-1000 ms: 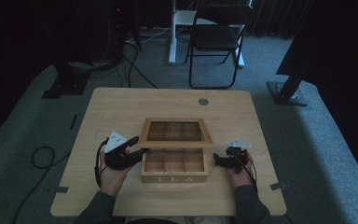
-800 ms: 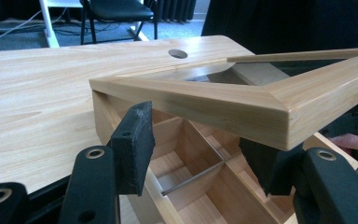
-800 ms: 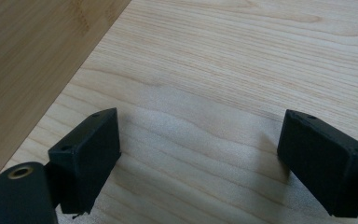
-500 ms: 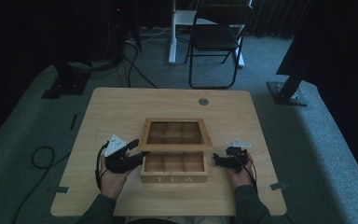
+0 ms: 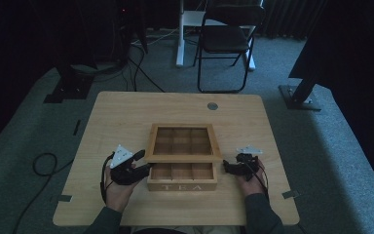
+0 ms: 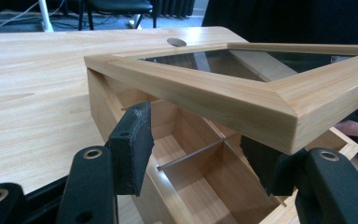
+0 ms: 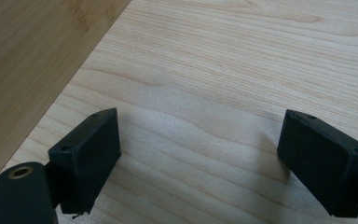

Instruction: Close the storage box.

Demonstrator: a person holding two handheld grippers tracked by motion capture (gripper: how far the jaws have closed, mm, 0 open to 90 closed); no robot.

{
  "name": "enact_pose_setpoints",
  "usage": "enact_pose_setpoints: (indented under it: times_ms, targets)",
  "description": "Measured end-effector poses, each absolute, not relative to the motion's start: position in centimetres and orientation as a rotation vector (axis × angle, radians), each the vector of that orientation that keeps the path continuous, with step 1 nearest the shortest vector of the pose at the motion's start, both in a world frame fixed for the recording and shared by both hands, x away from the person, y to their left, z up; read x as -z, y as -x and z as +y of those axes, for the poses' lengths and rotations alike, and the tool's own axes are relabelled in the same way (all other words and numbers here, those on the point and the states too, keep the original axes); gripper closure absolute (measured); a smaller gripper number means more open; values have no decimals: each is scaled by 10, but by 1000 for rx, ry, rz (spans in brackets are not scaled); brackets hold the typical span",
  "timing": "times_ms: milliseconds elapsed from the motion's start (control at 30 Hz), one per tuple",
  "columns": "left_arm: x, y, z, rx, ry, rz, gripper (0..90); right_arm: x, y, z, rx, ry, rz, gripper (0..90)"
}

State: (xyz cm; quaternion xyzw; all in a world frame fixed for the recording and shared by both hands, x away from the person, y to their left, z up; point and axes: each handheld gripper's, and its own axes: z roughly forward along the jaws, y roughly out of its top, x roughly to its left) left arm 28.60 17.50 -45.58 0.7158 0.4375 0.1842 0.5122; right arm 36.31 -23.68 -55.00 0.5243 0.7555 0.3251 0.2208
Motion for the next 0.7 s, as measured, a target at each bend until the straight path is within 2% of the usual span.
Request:
enact_pose_setpoints:
  times_ms: [700]
  targets:
    - [473,-277,169,-423,-1789,988,451,550,-364,-236,-902,-1441,2099,126]
